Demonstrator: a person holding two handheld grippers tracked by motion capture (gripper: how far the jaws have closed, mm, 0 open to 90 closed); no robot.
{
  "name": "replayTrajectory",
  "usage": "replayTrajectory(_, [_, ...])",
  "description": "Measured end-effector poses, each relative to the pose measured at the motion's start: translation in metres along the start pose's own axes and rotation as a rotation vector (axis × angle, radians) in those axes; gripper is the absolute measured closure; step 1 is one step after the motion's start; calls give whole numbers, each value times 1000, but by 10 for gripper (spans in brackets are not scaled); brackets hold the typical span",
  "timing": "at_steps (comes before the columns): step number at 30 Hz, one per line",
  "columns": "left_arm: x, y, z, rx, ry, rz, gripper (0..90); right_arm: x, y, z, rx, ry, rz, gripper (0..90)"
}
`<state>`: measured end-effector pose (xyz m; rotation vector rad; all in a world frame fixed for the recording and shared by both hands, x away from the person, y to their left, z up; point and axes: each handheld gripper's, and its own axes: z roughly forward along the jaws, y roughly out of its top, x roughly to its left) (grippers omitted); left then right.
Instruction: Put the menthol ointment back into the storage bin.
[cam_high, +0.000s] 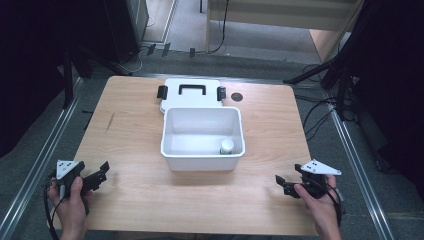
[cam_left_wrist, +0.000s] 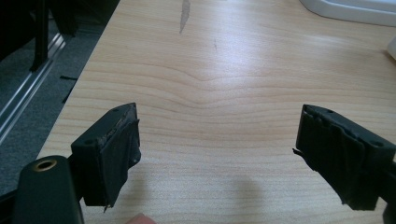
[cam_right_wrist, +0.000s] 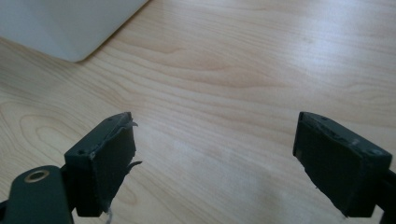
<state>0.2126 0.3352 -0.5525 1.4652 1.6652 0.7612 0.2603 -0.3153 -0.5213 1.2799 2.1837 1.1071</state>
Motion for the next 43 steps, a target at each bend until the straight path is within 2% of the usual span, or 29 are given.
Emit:
replayTrajectory(8, [0, 0, 0, 0, -1, -2, 144, -5, -23, -2, -58, -15, 49, 131])
replayTrajectory(11, [0, 0, 0, 1, -1, -1, 144, -6, -30, -2, -102, -19, 101, 132])
replayTrajectory(12, [0, 0, 0, 1, -1, -1, 144, -6, -32, -1, -109, -31, 108, 132])
replayTrajectory(14, [0, 0, 0, -1, 0, -2, 143, -6, -33, 0, -107, -76, 93, 132])
replayTrajectory(16, [1, 0, 0, 0, 0, 0, 143, -6, -33, -1, -134, -121, 87, 132])
replayTrajectory(19, [0, 0, 0, 3, 2, 2, 143, -6, -34, -3, -155, -161, 113, 129])
replayTrajectory(21, [0, 0, 0, 3, 2, 2, 144, -3, -33, -2, -142, -206, 109, 124])
replayTrajectory(23, [0, 0, 0, 2, 3, 0, 143, 0, -33, 0, -125, -223, 85, 111])
replayTrajectory(26, [0, 0, 0, -1, 4, 0, 143, 3, -32, 1, -111, -232, 68, 90])
replayTrajectory(31, [0, 0, 0, 2, 3, 0, 144, 0, -32, 1, -109, -239, 93, 63])
replayTrajectory(38, [1, 0, 0, 3, 3, -1, 143, 0, -32, 2, -90, -237, 91, 51])
replayTrajectory(43, [0, 0, 1, 6, 3, 2, 143, -2, -32, 2, -92, -214, 114, 26])
